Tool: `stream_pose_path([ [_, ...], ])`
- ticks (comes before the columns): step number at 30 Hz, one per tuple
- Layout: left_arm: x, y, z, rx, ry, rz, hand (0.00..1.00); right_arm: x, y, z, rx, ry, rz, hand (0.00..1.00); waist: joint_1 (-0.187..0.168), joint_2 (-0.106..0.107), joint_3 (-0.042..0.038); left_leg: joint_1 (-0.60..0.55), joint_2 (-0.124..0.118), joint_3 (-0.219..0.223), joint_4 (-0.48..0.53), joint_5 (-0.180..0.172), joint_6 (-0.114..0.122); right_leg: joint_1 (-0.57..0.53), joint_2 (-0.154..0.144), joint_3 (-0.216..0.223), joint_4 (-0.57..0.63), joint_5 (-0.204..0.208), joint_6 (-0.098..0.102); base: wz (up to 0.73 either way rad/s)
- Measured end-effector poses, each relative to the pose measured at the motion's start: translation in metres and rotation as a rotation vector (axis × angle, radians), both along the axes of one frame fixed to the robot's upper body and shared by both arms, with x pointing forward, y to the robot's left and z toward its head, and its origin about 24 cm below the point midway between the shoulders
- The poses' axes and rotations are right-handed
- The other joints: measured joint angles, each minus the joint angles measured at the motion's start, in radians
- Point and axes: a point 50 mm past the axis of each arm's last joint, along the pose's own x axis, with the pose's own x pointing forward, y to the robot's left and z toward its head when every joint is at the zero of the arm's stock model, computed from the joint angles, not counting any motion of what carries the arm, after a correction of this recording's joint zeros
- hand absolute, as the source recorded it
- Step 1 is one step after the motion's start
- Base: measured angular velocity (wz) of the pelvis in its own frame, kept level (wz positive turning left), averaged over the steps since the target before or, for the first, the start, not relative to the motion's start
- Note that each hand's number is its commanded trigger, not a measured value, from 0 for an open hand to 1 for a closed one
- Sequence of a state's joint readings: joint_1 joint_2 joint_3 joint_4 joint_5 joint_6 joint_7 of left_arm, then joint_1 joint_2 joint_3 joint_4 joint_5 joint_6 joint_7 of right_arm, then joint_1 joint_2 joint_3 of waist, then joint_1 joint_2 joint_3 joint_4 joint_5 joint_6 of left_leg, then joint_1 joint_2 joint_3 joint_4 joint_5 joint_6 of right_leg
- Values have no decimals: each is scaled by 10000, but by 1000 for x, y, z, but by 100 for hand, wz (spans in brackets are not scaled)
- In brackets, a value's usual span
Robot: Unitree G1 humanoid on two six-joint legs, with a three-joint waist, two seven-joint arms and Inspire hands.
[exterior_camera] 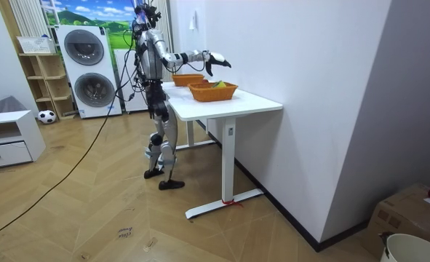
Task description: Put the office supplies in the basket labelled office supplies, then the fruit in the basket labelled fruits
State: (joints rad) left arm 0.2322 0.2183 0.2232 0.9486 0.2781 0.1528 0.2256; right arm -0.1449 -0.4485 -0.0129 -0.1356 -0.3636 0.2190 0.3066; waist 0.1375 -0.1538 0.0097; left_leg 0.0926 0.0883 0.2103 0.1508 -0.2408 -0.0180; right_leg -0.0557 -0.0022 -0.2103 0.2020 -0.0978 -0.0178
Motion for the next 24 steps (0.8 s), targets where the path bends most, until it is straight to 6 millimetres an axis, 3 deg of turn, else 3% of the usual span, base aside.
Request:
stream_pose_path([
  [12, 18, 4, 3, 190, -112, -835, 0, 7, 7, -8, -67, 439, 290, 0, 93, -199, -18, -179, -3, -222, 165, 0, 1, -22, -72, -442, -2, 23, -32, 5],
  [24, 23, -2, 2, 131, -5, -1375, 0, 9, 19, -31, -1210, 1779, 983, 0, 391, -3, 25, -409, -27, -253, 215, 3, 6, -207, -112, -593, 13, 51, -72, 0],
])
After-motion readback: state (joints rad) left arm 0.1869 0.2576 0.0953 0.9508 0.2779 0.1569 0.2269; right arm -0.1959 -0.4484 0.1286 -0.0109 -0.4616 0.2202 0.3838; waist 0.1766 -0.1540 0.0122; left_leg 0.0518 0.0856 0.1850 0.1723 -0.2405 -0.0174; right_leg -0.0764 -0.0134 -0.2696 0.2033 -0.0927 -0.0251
